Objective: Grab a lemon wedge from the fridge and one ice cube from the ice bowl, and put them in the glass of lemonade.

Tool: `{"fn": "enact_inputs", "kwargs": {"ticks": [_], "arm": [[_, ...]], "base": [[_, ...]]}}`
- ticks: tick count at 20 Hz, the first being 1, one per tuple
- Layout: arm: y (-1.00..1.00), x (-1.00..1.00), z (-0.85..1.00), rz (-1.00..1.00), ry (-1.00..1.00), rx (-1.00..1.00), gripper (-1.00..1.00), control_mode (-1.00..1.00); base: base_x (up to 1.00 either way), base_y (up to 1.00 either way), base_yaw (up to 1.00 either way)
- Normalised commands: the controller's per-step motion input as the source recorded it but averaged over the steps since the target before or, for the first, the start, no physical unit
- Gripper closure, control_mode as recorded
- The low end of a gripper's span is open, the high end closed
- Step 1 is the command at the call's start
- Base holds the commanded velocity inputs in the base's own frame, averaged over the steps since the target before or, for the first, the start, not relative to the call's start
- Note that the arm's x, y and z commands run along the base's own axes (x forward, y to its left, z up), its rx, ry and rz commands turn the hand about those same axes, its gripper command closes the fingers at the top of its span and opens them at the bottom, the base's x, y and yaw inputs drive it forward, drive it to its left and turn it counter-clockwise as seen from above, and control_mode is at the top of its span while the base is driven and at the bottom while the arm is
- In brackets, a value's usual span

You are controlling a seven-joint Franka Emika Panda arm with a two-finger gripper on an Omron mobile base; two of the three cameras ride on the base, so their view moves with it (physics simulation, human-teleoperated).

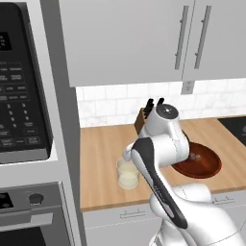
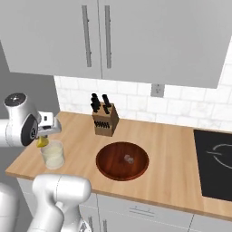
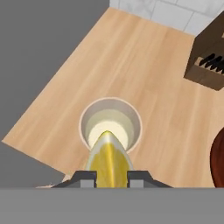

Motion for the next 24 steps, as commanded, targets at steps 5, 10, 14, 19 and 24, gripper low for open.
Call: {"fn": "enact_inputs", "kwargs": {"ticks": [5,10,14,19,24], "arm": [[0.02,0.16,-0.02,0.00,0.00,-0.01,1.00,-1.00],[0.01,0.38,0.00,0.00,0.01,0.00,1.00,-1.00],[0.00,0.42,-0.01,0.00,0.00,0.00,1.00,-1.00],[0.19,0.16,-0.09,0.02,0.00,0.00,1.00,-1.00],[0.21,0.09,-0.15,0.06,0.00,0.00,1.00,-1.00]], "base": [[0.00,0.00,0.00],[0.00,0.00,0.00],[0.00,0.00,0.00],[0.00,0.00,0.00],[0.00,0.00,0.00]]}}
